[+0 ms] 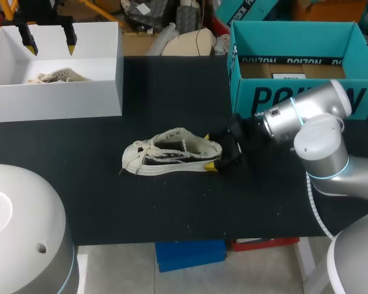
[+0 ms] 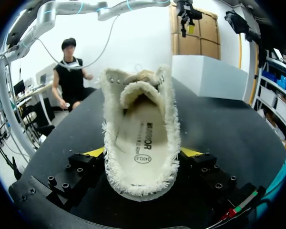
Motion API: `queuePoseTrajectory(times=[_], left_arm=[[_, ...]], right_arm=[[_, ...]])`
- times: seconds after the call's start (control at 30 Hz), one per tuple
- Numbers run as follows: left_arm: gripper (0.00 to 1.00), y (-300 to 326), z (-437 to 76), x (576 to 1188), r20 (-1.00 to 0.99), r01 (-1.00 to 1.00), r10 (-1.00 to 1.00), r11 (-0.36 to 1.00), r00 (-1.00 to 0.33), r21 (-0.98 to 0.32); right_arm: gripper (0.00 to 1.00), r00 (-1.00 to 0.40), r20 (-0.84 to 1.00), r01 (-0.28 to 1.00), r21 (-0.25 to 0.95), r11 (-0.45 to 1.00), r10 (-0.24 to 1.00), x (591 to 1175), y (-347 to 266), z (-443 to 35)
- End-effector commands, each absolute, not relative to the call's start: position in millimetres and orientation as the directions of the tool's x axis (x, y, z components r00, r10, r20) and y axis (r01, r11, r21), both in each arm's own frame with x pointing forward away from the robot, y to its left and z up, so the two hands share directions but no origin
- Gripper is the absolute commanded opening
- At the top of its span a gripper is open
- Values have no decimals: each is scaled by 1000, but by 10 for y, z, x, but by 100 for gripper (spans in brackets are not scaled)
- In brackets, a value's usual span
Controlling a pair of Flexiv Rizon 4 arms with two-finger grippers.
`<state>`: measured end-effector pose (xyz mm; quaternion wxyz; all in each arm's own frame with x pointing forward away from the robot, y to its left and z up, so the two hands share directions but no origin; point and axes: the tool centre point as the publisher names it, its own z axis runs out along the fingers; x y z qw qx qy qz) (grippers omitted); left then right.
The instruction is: Take the shoe out of the shoebox, open the shoe tongue, remove and reinsert the insole, then place the shoe into the shoebox
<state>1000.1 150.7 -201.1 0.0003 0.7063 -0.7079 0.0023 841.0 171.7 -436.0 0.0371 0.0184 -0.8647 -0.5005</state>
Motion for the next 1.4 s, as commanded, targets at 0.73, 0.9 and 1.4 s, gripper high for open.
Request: queuePoseTrajectory(times=[0.73, 0.9, 1.4], left_arm=[[100, 502, -1941, 9165, -60, -993, -991, -120, 119, 8], [100, 208, -2054, 8893, -87, -983, -979, -183, 184, -10], [100, 68, -2100, 8785, -66, -990, -989, -132, 130, 41]], right_arm=[[0, -996, 49, 6, 866, 500, -72, 8430, 1741, -4386], [0, -996, 49, 6, 866, 500, -72, 8430, 1741, -4386], [0, -996, 49, 6, 866, 500, -72, 8430, 1741, -4386]])
